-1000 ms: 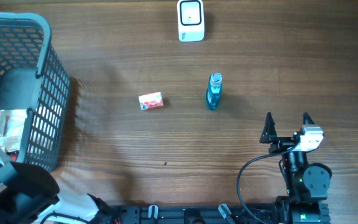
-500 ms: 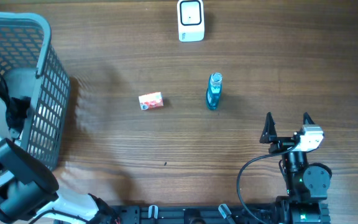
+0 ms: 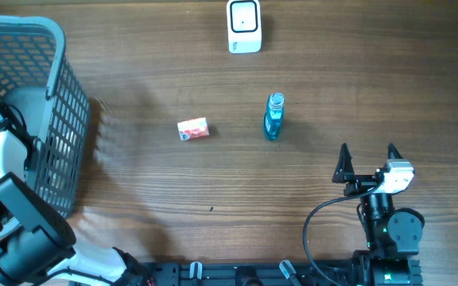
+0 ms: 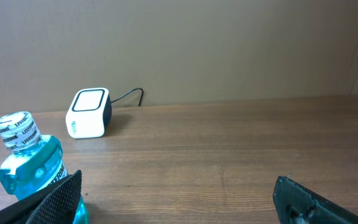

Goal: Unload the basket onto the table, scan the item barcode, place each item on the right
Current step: 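Move the left gripper into the basket and grasp the clear powder bag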

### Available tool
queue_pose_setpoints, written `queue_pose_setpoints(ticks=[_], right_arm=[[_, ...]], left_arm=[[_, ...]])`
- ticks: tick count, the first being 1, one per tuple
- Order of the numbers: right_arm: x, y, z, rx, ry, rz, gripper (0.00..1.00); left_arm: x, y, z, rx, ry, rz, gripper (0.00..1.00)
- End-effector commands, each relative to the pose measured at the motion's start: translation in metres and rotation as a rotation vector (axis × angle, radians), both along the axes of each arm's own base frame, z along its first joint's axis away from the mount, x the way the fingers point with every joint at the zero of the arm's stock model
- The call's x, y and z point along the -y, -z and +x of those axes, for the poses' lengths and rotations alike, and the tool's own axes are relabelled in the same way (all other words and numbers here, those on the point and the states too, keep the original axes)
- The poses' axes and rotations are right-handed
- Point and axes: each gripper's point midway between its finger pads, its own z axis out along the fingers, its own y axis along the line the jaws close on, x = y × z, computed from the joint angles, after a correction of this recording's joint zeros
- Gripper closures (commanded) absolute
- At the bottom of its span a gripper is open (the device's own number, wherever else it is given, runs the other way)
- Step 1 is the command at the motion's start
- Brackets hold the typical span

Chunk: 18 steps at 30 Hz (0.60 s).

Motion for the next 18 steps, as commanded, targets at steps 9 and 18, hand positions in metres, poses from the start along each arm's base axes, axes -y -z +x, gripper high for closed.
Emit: queue_pose_setpoints(ticks=[9,18], right_arm=[[-0.002,-0.001,0.0,0.005,-0.012,0.015,0.0],[-0.002,-0.001,0.0,0.005,-0.012,0.015,0.0]], left_arm=[[0.012,0.004,0.007,0.042,0.018,-0.063,0.96],[0.016,-0.13,0.054,0.462,0.102,0.049,0.96]])
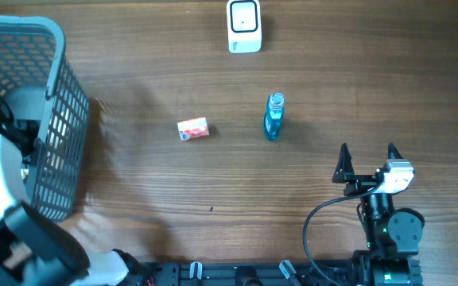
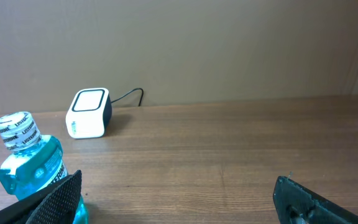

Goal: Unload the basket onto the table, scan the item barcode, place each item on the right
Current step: 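Move the left gripper into the basket and grasp the clear powder bag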

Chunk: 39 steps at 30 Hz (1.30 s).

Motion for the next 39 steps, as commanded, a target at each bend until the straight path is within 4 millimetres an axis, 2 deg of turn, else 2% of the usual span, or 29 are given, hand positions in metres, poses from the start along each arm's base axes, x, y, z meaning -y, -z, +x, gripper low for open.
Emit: queue_pose_setpoints(ticks=[1,3,6,7,8,9,10,14,16,17,21,26,28,32,36,39], right_arm=[[-0.002,-0.001,0.0,0.005,-0.012,0.015,0.0],[-0.002,-0.001,0.0,0.005,-0.012,0.015,0.0],[-0.002,-0.001,0.0,0.005,-0.012,0.015,0.0],[-0.002,-0.001,0.0,0.005,-0.012,0.015,0.0],[-0.002,-0.001,0.0,0.005,-0.012,0.015,0.0],[-0.002,-0.001,0.0,0.005,-0.012,0.015,0.0],[-0.002,-0.001,0.0,0.005,-0.012,0.015,0.0],[-0.002,-0.001,0.0,0.005,-0.012,0.015,0.0],[-0.002,-0.001,0.0,0.005,-0.012,0.015,0.0],[-0.002,-0.001,0.0,0.005,-0.012,0.015,0.0],[-0.002,-0.001,0.0,0.005,-0.012,0.015,0.0],[-0.002,-0.001,0.0,0.005,-0.012,0.015,0.0],[-0.002,-0.001,0.0,0.005,-0.012,0.015,0.0],[-0.002,-0.001,0.0,0.005,-0.012,0.015,0.0],[-0.002,-0.001,0.0,0.005,-0.012,0.015,0.0],[-0.002,-0.001,0.0,0.005,-0.012,0.015,0.0]], left_arm=[[0.0,-0.072,0.012,0.193,0.029,0.11,0.96],[0.002,-0.112,0.009,0.293,0.03,0.186,0.96],[0.008,-0.152,0.0,0.386,0.028,0.264,0.96],[0.006,-0.153,-0.005,0.373,0.012,0.281,0.87],[0.001,-0.146,-0.012,0.324,-0.019,0.295,0.38],[-0.003,-0.135,-0.017,0.276,-0.036,0.291,0.1],[-0.004,-0.125,-0.02,0.231,-0.045,0.279,0.0],[-0.008,-0.049,-0.018,0.021,-0.04,0.134,0.0],[-0.013,-0.021,-0.019,-0.041,-0.065,0.082,0.0],[-0.015,-0.016,-0.02,-0.054,-0.081,0.068,0.0],[-0.036,-0.008,-0.038,-0.07,-0.158,0.047,0.0],[-0.033,-0.004,-0.042,-0.008,-0.182,-0.079,0.02],[-0.031,0.006,-0.045,-0.04,-0.188,-0.099,0.02],[-0.025,0.042,-0.054,-0.133,-0.204,-0.167,0.0],[-0.027,0.046,-0.046,-0.115,-0.193,-0.165,0.0],[-0.025,0.043,-0.028,-0.07,-0.154,-0.139,0.0]])
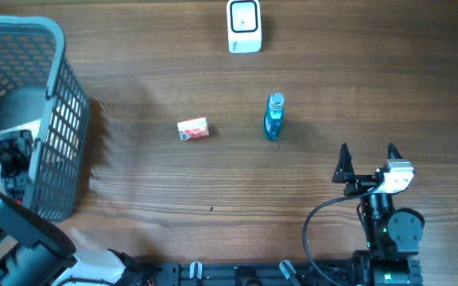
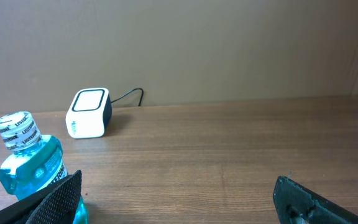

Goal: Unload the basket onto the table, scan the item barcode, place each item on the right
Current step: 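Move the left gripper into the basket and grasp the clear powder bag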

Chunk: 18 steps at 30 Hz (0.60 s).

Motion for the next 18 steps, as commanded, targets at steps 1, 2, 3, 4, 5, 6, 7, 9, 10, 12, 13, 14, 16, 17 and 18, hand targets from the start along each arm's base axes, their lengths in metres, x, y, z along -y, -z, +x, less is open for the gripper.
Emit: queue_pose_setpoints(ticks=[1,2,3,4,5,6,7,9,10,12,13,14,16,17,18], right_arm=[[-0.002,-0.001,0.0,0.005,-0.012,0.015,0.0],[-0.002,-0.001,0.0,0.005,-0.012,0.015,0.0],[-0.002,-0.001,0.0,0.005,-0.012,0.015,0.0],[-0.002,-0.001,0.0,0.005,-0.012,0.015,0.0],[-0.002,-0.001,0.0,0.005,-0.012,0.015,0.0],[-0.002,-0.001,0.0,0.005,-0.012,0.015,0.0],[-0.002,-0.001,0.0,0.005,-0.012,0.015,0.0],[-0.002,-0.001,0.0,0.005,-0.012,0.015,0.0],[-0.002,-0.001,0.0,0.005,-0.012,0.015,0.0],[-0.002,-0.001,0.0,0.005,-0.012,0.015,0.0],[-0.002,-0.001,0.0,0.005,-0.012,0.015,0.0],[-0.002,-0.001,0.0,0.005,-0.012,0.015,0.0],[-0.002,-0.001,0.0,0.005,-0.012,0.015,0.0],[-0.002,-0.001,0.0,0.005,-0.012,0.015,0.0],[-0.002,-0.001,0.0,0.005,-0.012,0.015,0.0]], left_arm=[[0.011,0.002,0.018,0.034,0.036,-0.007,0.0],[0.015,0.0,0.027,0.054,0.061,0.003,0.0],[0.019,0.0,0.034,0.063,0.082,0.012,0.0],[0.023,-0.001,0.04,0.071,0.099,0.018,0.0],[0.025,-0.001,0.044,0.075,0.112,0.024,0.0],[0.026,0.0,0.046,0.075,0.116,0.029,0.0],[0.025,0.002,0.046,0.064,0.112,0.034,0.0],[0.025,0.013,0.039,0.022,0.075,0.015,0.0],[0.026,0.02,0.037,0.005,0.052,-0.008,0.0],[0.025,0.027,0.039,0.0,0.05,-0.013,0.0],[0.022,0.028,0.04,0.004,0.048,-0.002,0.0],[0.02,0.027,0.043,0.015,0.048,0.009,0.0],[0.014,0.024,0.05,0.046,0.048,0.035,0.0],[0.01,0.023,0.053,0.054,0.045,0.054,0.0],[0.007,0.023,0.054,0.055,0.043,0.066,0.0]])
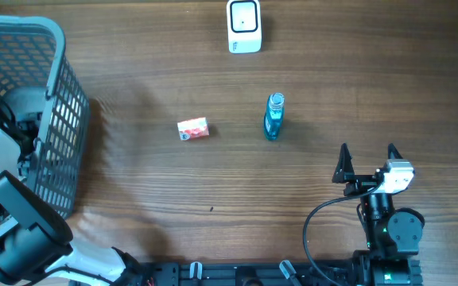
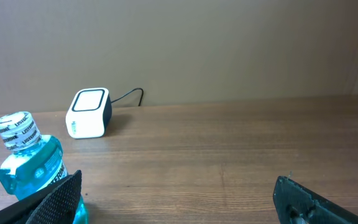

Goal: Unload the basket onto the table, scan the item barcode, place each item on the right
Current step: 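Move the left gripper into the basket and grasp the clear powder bag, then lift the powder bag out and lay it beside the bottle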

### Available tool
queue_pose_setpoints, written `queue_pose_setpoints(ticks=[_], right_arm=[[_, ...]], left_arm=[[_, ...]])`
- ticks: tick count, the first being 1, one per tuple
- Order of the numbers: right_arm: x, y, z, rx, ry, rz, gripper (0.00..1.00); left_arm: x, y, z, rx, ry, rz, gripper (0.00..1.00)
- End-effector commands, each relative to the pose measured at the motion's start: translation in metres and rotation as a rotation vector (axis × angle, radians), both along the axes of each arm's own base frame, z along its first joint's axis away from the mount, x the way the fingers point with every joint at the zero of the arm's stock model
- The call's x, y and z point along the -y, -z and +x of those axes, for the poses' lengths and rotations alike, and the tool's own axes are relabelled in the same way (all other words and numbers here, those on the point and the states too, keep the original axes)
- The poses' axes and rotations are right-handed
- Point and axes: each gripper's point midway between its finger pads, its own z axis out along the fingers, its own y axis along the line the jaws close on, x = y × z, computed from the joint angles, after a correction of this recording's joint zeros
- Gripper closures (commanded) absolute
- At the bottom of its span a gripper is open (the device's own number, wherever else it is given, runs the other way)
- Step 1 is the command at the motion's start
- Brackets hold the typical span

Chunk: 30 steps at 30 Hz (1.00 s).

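A blue mouthwash bottle (image 1: 273, 116) with a white cap stands upright mid-table; in the right wrist view the bottle (image 2: 30, 163) is at the left edge. The white cube scanner (image 1: 244, 25) sits at the far edge, also seen as the scanner (image 2: 89, 113) by the wall. A small red and white packet (image 1: 192, 129) lies left of the bottle. My right gripper (image 1: 367, 152) rests open near the front right, empty, well short of the bottle. My left arm reaches into the grey basket; its fingers are hidden by the mesh.
A grey mesh basket (image 1: 60, 95) stands at the left edge of the table, with a pale rounded object (image 1: 24, 102) inside it. The scanner's black cable (image 2: 129, 94) runs back toward the wall.
My left arm has shifted a little toward the far side inside the basket. The right gripper, bottle, packet and scanner are unchanged.
Throughout, my right gripper stayed open and still at the front right, and the bottle, packet and scanner kept their places. My left arm stood at slightly different spots inside the basket at each moment and is now back near where it first was.
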Motion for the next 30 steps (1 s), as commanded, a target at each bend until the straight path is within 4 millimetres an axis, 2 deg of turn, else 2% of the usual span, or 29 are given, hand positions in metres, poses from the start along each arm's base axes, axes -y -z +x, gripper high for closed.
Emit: queue_pose_setpoints(ticks=[1,2,3,5,7,9,11,13,15,18,20,21,23,24,26,28,30], right_arm=[[-0.002,-0.001,0.0,0.005,-0.012,0.015,0.0],[-0.002,-0.001,0.0,0.006,-0.012,0.015,0.0],[-0.002,-0.001,0.0,0.005,-0.012,0.015,0.0],[-0.002,-0.001,0.0,0.005,-0.012,0.015,0.0],[-0.002,-0.001,0.0,0.005,-0.012,0.015,0.0],[-0.002,-0.001,0.0,0.005,-0.012,0.015,0.0],[-0.002,-0.001,0.0,0.005,-0.012,0.015,0.0],[-0.002,-0.001,0.0,0.005,-0.012,0.015,0.0],[-0.002,-0.001,0.0,0.005,-0.012,0.015,0.0],[-0.002,-0.001,0.0,0.005,-0.012,0.015,0.0],[-0.002,-0.001,0.0,0.005,-0.012,0.015,0.0],[-0.002,-0.001,0.0,0.005,-0.012,0.015,0.0],[-0.002,-0.001,0.0,0.005,-0.012,0.015,0.0],[-0.002,-0.001,0.0,0.005,-0.012,0.015,0.0],[-0.002,-0.001,0.0,0.005,-0.012,0.015,0.0],[-0.002,-0.001,0.0,0.005,-0.012,0.015,0.0],[-0.002,-0.001,0.0,0.005,-0.012,0.015,0.0]], left_arm=[[-0.007,0.006,-0.001,-0.011,-0.025,0.024,0.0],[-0.008,0.01,-0.001,-0.016,-0.025,0.021,0.0],[-0.007,0.017,-0.001,-0.027,-0.024,0.011,0.07],[-0.007,0.028,-0.001,-0.043,-0.016,0.002,0.34],[-0.009,0.028,0.001,-0.036,-0.01,0.011,0.52],[-0.011,0.026,0.004,-0.023,-0.01,0.021,0.85],[-0.012,0.024,0.005,-0.019,-0.01,0.023,0.96],[-0.012,0.017,0.007,-0.001,-0.008,0.028,0.96],[-0.013,0.002,0.009,0.032,-0.007,0.049,0.96],[-0.007,-0.044,0.021,0.161,0.02,0.075,0.96],[0.002,-0.092,0.028,0.29,0.056,0.1,0.96],[0.005,-0.107,0.028,0.329,0.066,0.114,0.96],[0.015,-0.161,0.023,0.444,0.087,0.186,0.96],[0.019,-0.177,0.019,0.479,0.095,0.207,0.96],[0.034,-0.217,0.011,0.577,0.128,0.247,0.96],[0.068,-0.267,0.0,0.731,0.222,0.259,0.96],[0.099,-0.295,-0.008,0.825,0.309,0.257,0.96]])
